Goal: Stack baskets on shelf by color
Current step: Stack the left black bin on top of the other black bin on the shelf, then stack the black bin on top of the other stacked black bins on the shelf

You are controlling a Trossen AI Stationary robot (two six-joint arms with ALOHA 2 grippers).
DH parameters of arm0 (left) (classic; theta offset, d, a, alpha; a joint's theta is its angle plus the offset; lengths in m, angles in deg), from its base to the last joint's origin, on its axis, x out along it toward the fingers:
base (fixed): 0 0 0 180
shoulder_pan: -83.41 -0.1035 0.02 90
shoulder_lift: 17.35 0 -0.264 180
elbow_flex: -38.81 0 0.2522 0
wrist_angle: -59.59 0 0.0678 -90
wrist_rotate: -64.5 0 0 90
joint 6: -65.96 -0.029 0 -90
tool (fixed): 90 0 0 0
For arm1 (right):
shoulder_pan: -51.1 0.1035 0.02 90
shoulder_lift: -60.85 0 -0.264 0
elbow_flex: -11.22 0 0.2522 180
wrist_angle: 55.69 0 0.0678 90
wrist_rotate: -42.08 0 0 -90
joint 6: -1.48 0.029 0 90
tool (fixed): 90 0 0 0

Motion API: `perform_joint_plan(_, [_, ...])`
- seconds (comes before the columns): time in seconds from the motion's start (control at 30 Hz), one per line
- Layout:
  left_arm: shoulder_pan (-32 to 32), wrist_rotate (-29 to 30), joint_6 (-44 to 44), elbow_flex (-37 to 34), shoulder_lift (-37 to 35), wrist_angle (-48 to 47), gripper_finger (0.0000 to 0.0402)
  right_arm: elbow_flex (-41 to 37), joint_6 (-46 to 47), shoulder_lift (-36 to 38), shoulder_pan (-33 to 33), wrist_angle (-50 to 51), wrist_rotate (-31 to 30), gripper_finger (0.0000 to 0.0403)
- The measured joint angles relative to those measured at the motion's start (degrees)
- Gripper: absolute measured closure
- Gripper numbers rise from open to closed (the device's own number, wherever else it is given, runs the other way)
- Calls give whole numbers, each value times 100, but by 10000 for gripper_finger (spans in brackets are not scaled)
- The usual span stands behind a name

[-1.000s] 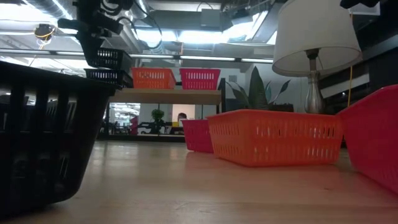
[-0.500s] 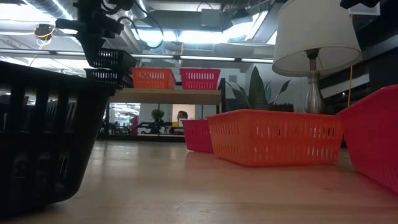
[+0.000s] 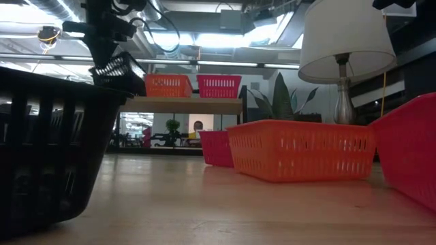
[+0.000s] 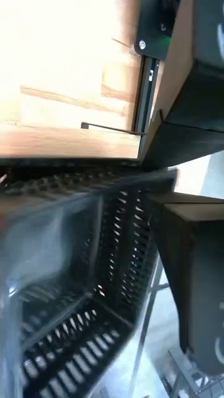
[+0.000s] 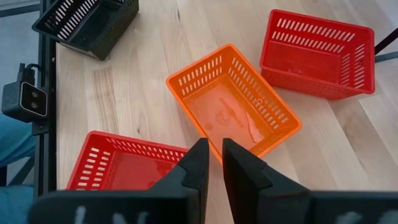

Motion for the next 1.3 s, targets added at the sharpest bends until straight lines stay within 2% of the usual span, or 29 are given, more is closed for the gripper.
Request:
perform_joint_plan(0.37, [2, 156, 501, 0, 0, -4, 313, 0, 2, 0, 2, 0, 0, 357])
perform_joint_plan(0.57, [222, 80, 1702, 0, 0, -30, 312, 0, -4, 0, 0, 0, 0, 357])
perform_joint_plan(0.63, [410, -304, 2142, 0, 0, -48, 312, 0, -4, 0, 0, 0, 0, 357])
perform_joint_plan(0.83, [1194, -1975, 3742, 0, 0, -46, 312, 0, -28, 0, 0, 2, 0, 357])
perform_joint_plan(1.0, [2043, -2966, 4994, 0, -2, 189, 315, 0, -48, 0, 1, 4, 3, 357])
perform_joint_plan(1.1, [2661, -3305, 5827, 0, -2, 648, 313, 0, -54, 0, 0, 7, 104, 357])
perform_joint_plan(1.3, [3891, -3305, 7117, 2, 75, 1812, 314, 0, -61, 0, 2, 40, 348, 357])
